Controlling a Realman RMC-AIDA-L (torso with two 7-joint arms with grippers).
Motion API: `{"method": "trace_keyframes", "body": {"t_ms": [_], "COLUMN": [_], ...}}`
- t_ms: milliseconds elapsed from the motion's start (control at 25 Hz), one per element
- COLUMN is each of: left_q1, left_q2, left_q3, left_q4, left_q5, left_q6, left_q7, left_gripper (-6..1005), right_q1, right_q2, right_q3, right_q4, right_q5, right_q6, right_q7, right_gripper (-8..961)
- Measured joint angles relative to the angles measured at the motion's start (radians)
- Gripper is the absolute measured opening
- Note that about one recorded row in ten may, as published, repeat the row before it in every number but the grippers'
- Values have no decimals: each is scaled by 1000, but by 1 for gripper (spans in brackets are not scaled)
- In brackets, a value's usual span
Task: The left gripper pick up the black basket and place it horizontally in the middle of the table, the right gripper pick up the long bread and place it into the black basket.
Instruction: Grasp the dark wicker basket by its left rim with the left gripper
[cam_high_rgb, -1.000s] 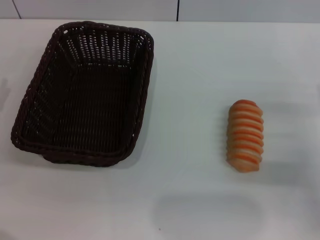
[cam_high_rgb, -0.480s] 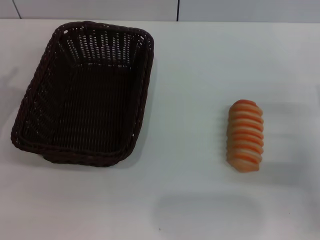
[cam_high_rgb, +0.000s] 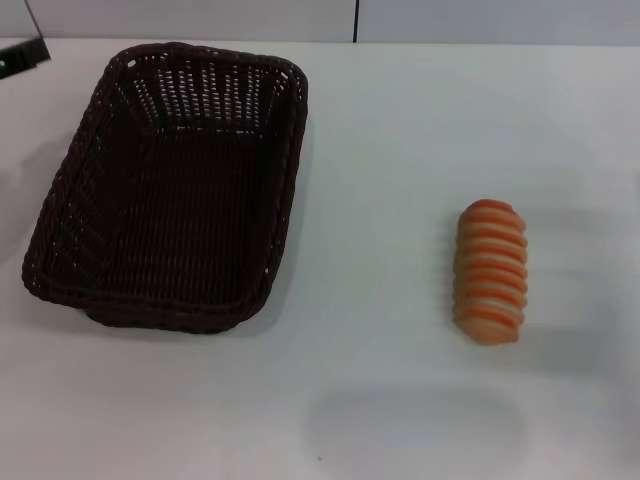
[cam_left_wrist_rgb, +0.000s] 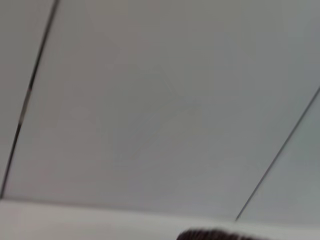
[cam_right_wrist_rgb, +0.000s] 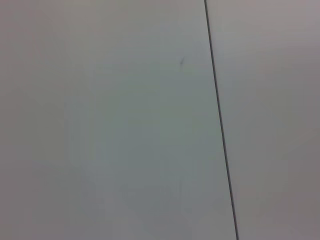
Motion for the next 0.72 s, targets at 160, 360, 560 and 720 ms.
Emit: {"method": "trace_keyframes", "body": {"t_ms": [160, 360, 560, 720], "left_q1": [-3, -10, -34, -51], "left_q2": [0, 0, -3, -6], "left_q3": [74, 131, 256, 315], "left_q4": [-151, -238, -328, -333], "left_q5": [200, 328, 520, 580], "left_q6": [-6, -30, -68, -87], "left_q7": [-192, -307, -447, -509], "left_gripper": [832, 827, 819, 812], "right_q1": [0, -1, -3, -3], "right_q2": [0, 0, 0, 0], "right_q3": [0, 0, 0, 0], "right_q4": [1, 1, 1, 0], "right_q5": [0, 0, 0, 0], "right_q6": [-2, -4, -8, -8], "right_q7": [0, 0, 11, 12], "right_gripper": [696, 696, 696, 696]}}
